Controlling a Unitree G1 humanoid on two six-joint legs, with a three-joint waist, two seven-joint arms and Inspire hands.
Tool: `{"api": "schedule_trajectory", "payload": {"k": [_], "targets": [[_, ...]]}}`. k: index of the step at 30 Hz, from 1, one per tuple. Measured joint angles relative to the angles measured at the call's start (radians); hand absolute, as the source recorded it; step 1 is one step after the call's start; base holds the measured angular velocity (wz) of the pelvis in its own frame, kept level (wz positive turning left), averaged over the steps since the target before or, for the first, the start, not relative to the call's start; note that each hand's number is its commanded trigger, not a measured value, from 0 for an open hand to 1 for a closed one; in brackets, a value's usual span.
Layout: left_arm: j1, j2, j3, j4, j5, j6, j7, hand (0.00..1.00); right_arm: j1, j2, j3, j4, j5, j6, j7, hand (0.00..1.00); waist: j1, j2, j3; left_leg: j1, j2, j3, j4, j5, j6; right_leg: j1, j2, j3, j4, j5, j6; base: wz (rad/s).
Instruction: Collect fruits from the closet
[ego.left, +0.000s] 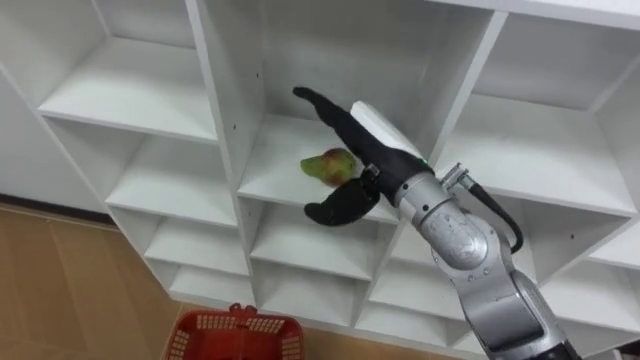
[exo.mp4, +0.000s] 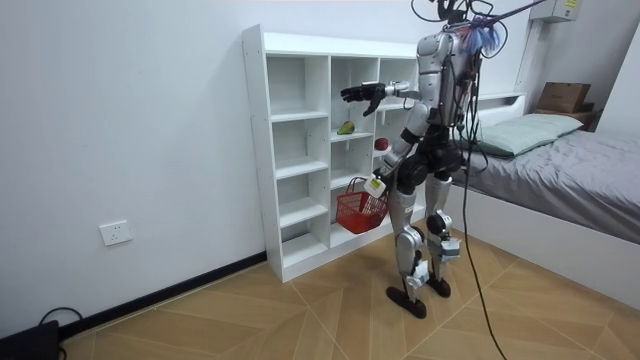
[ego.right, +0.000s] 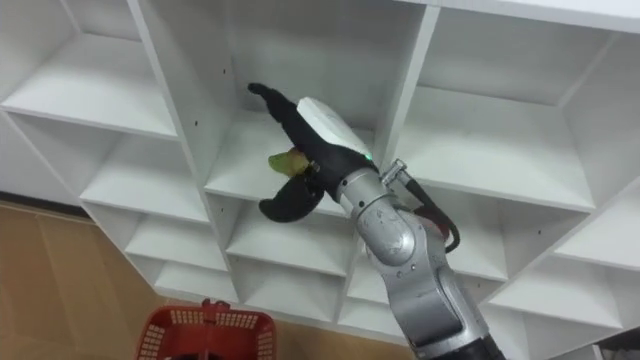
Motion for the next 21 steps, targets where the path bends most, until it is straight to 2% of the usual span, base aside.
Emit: {"api": "schedule_trajectory", "payload": {"k": [8, 13, 18, 21], "targets": [[0.0, 0.005, 0.015, 0.0, 0.002, -0.003, -0.003, 1.0, 0.0, 0.0, -0.006, 0.0, -0.075, 0.004, -0.028, 0.0, 0.002, -0.016, 0.0108, -0.003, 0.0, -0.014, -0.004, 0.001, -0.001, 0.004, 0.001, -0.022, 0.0, 0.0, 0.0, 0.05], [0.0, 0.004, 0.031, 0.0, 0.018, -0.004, -0.009, 1.0, -0.001, 0.002, -0.006, 0.013, -0.118, 0.01, -0.053, 0.0, 0.006, -0.028, 0.0071, -0.005, -0.001, -0.025, -0.004, 0.002, 0.0, 0.003, -0.002, -0.046, 0.0, 0.0, 0.0, 0.08], [0.001, 0.006, 0.034, -0.012, 0.023, -0.003, -0.015, 1.0, -0.015, 0.001, -0.006, 0.099, -0.142, 0.031, -0.094, 0.0, 0.023, -0.036, 0.0086, -0.01, -0.005, -0.047, -0.002, 0.003, 0.002, 0.004, -0.006, -0.063, -0.001, 0.0, 0.0, 0.11], [0.004, 0.007, 0.034, -0.028, 0.024, -0.001, -0.015, 1.0, -0.031, 0.0, -0.006, 0.146, -0.152, 0.03, -0.128, 0.0, 0.028, -0.041, 0.0079, -0.02, -0.009, -0.062, 0.0, 0.006, 0.005, -0.002, -0.012, -0.075, -0.001, -0.001, 0.002, 0.18]]}}
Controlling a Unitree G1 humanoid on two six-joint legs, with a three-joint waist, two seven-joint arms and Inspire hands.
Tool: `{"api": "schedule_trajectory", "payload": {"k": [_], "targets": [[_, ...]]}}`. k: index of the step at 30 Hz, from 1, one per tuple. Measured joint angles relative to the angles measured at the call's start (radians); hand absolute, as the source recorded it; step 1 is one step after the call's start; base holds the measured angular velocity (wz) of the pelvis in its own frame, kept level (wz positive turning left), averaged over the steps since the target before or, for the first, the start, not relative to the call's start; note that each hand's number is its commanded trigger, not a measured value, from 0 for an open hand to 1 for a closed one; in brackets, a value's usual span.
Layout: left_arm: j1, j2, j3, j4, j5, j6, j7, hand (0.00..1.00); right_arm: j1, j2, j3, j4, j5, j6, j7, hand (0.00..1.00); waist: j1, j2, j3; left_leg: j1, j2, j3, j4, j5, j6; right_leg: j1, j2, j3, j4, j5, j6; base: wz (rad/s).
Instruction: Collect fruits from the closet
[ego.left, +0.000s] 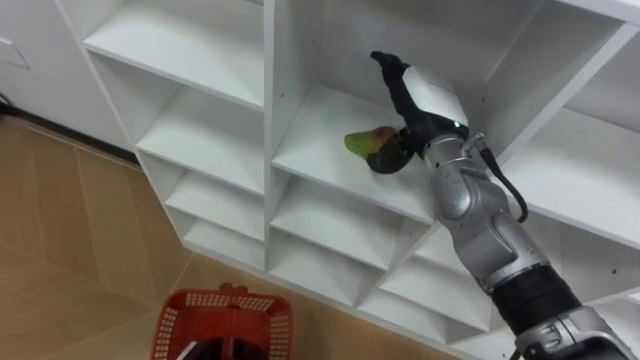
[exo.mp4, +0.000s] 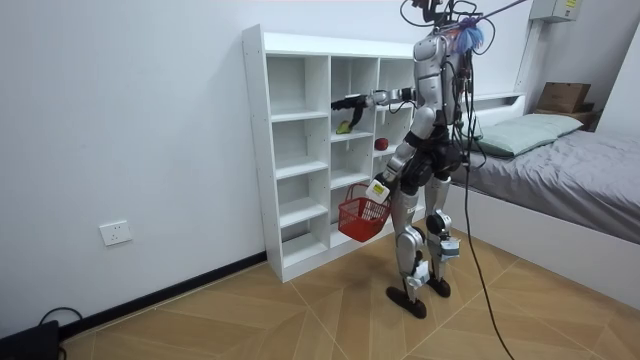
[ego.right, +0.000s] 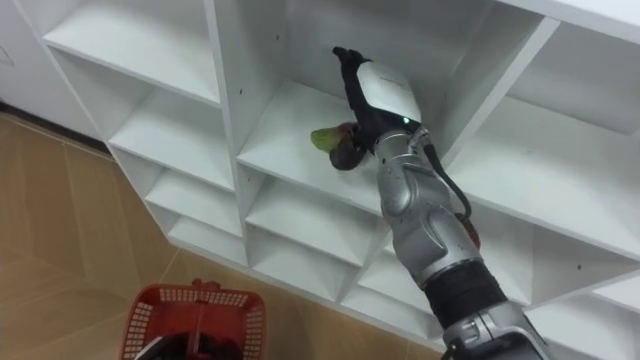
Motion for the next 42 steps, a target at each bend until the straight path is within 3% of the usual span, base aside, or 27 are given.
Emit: {"api": "schedule_trajectory", "payload": {"k": [3, 17, 25, 42], "targets": [[-0.003, 0.0, 0.0, 0.0, 0.004, 0.0, 0.0, 1.0, -0.013, -0.003, 0.0, 0.052, 0.0, -0.015, -0.003, 0.0, 0.001, -0.001, 0.0015, -0.004, -0.001, -0.002, 0.002, 0.0, 0.0, -0.002, -0.001, -0.003, 0.0, 0.0, 0.0, 0.04], [-0.009, -0.002, -0.001, 0.0, 0.004, 0.0, 0.003, 1.0, -0.014, -0.006, 0.001, 0.079, 0.002, -0.016, -0.002, 0.0, 0.002, 0.004, 0.005, -0.022, -0.001, -0.007, 0.006, 0.0, 0.0, -0.014, -0.002, -0.022, 0.0, 0.0, 0.0, 0.0], [-0.015, -0.002, 0.0, 0.001, 0.004, 0.0, -0.015, 1.0, -0.014, -0.009, 0.003, 0.079, 0.002, -0.016, 0.013, 0.0, 0.025, 0.003, 0.005, -0.021, -0.001, -0.007, 0.006, 0.0, 0.0, -0.014, -0.002, -0.023, 0.0, 0.0, 0.0, 0.0], [-0.022, 0.004, -0.001, 0.0, 0.004, 0.0, -0.018, 1.0, -0.014, -0.006, 0.016, 0.079, 0.004, -0.007, 0.054, 0.0, 0.055, -0.018, 0.0087, -0.02, -0.001, -0.012, 0.008, 0.0, 0.0, -0.011, 0.0, -0.012, 0.001, 0.0, 0.0, 0.0]]}}
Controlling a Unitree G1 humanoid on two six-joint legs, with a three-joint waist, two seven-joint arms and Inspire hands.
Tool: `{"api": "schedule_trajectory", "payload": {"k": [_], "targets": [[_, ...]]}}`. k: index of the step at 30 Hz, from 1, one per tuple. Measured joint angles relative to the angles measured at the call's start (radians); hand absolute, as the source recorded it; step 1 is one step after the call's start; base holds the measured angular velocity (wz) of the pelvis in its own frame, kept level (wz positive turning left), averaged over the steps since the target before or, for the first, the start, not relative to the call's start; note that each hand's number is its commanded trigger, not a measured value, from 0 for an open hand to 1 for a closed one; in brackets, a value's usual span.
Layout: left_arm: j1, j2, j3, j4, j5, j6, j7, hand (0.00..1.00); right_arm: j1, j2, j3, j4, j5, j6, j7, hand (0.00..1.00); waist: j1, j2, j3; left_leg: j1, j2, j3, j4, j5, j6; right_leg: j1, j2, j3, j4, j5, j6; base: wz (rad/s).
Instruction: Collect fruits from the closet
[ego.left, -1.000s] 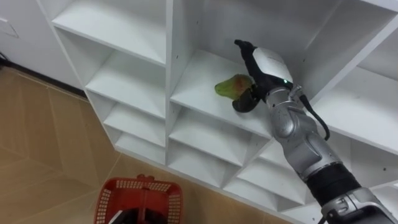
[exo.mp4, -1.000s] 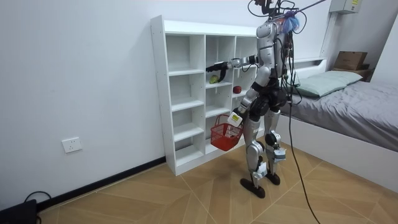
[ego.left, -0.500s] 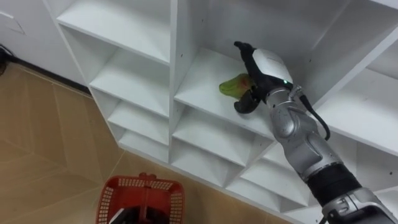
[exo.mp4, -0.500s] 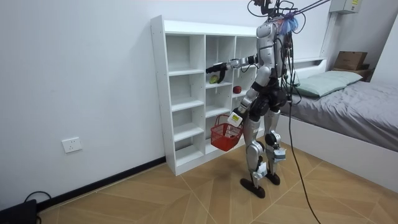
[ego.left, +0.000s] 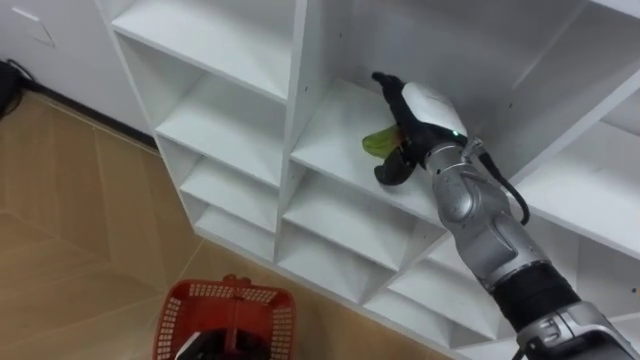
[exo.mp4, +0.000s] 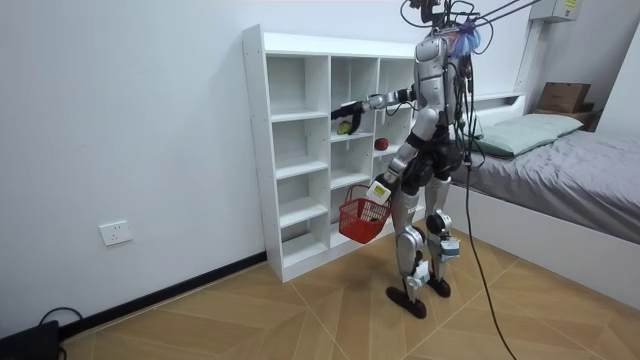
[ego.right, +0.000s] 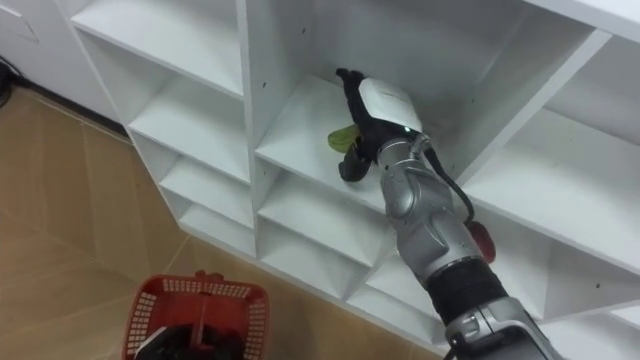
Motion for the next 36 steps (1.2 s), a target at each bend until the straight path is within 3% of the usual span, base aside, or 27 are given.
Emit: {"api": "schedule_trajectory", "payload": {"k": [10, 21, 31, 36], "targets": [[-0.004, 0.009, 0.001, 0.0, 0.0, 0.003, 0.0, 1.0, 0.0, -0.004, 0.008, 0.002, 0.006, 0.002, 0.028, 0.0, 0.0, -0.008, 0.0016, -0.002, 0.0, -0.004, 0.0, 0.0, -0.001, 0.0, 0.002, 0.006, 0.0, 0.0, 0.0, 0.0], [-0.006, 0.009, 0.021, -0.018, 0.0, 0.059, -0.011, 1.0, -0.005, -0.027, 0.007, 0.064, 0.004, 0.023, 0.049, 0.0, -0.001, -0.004, 0.0019, 0.004, 0.0, -0.007, 0.003, 0.001, -0.002, 0.01, 0.002, -0.013, 0.0, 0.0, -0.001, 0.02], [-0.004, 0.006, 0.019, -0.02, 0.0, 0.068, -0.015, 1.0, -0.017, -0.027, 0.009, 0.125, 0.001, 0.024, 0.079, 0.0, 0.004, 0.014, -0.0081, 0.003, -0.001, -0.009, 0.017, 0.002, -0.003, 0.018, 0.002, -0.016, 0.001, 0.002, -0.003, 0.01], [-0.004, 0.006, 0.019, -0.02, -0.001, 0.068, -0.014, 1.0, -0.034, -0.027, 0.009, 0.151, 0.001, 0.024, 0.08, 0.0, 0.004, 0.01, -0.0121, 0.004, -0.005, -0.012, 0.017, 0.003, -0.004, 0.019, 0.002, -0.016, 0.001, 0.002, -0.004, 0.0]]}}
